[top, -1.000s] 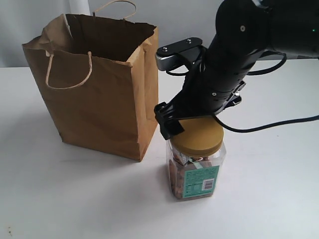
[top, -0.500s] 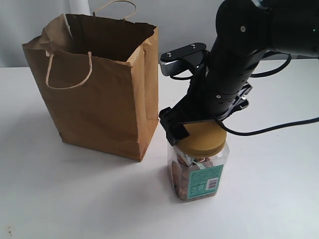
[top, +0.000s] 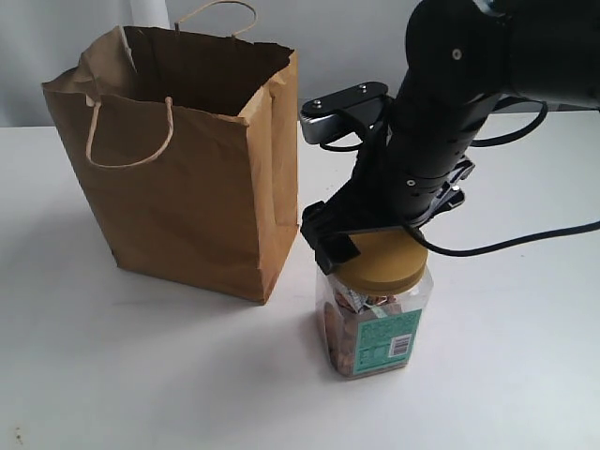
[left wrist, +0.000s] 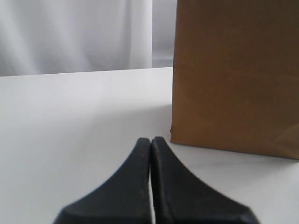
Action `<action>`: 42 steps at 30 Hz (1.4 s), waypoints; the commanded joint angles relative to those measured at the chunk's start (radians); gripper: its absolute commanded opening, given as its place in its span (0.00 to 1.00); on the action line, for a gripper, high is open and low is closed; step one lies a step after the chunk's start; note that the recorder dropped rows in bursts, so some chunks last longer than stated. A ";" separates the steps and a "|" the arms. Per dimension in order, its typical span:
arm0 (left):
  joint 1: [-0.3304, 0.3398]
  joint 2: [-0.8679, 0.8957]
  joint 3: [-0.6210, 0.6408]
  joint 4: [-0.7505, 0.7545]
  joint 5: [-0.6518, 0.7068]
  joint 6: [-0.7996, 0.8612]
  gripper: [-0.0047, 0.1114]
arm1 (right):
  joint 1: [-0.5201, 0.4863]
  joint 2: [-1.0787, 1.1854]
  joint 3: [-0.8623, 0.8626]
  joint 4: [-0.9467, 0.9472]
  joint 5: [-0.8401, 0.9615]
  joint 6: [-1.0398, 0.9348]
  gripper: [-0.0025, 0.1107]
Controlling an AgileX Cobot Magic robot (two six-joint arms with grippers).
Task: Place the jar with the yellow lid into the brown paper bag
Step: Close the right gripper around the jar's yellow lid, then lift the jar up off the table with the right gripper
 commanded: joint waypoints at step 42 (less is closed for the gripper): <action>-0.005 0.003 -0.002 -0.004 -0.009 -0.004 0.05 | 0.002 -0.191 -0.726 0.041 -0.020 0.066 0.02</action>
